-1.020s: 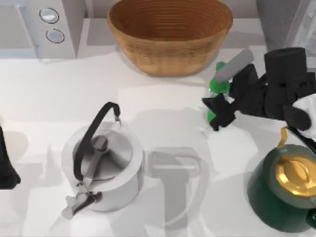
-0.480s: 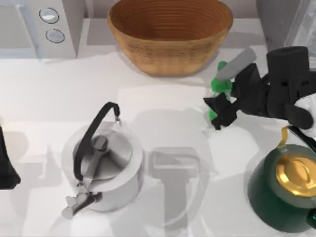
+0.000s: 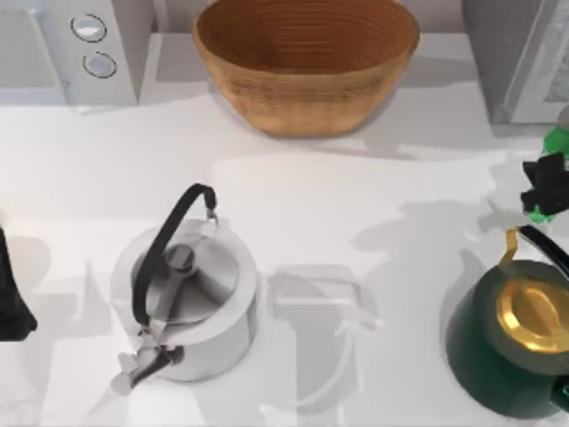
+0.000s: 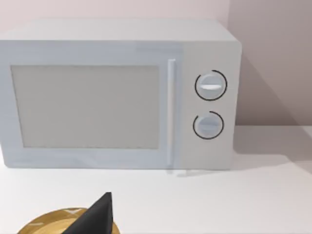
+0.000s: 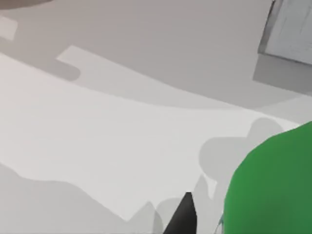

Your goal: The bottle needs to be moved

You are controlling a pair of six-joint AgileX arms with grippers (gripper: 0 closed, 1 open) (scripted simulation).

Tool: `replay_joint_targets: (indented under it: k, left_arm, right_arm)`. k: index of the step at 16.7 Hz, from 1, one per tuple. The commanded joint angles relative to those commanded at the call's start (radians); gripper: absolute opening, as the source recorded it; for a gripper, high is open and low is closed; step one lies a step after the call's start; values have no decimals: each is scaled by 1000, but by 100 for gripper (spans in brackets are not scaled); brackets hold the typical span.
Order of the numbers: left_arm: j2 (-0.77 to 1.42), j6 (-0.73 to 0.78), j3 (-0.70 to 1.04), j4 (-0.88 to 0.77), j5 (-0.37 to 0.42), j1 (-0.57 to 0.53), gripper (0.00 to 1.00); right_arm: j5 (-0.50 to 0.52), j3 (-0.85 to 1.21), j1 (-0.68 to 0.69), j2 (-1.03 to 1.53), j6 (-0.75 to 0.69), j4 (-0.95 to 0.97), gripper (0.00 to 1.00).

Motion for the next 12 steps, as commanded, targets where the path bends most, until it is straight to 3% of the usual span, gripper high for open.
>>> replay_joint_targets:
  k: [6,12]
  left_arm:
    - [0,0,0,0,0,0,100]
    - [0,0,0,0,0,0,100]
  right_arm:
    - [9,-196,-291,-193,23,95,0]
    - [4,-217,-337,-239,15,131,0]
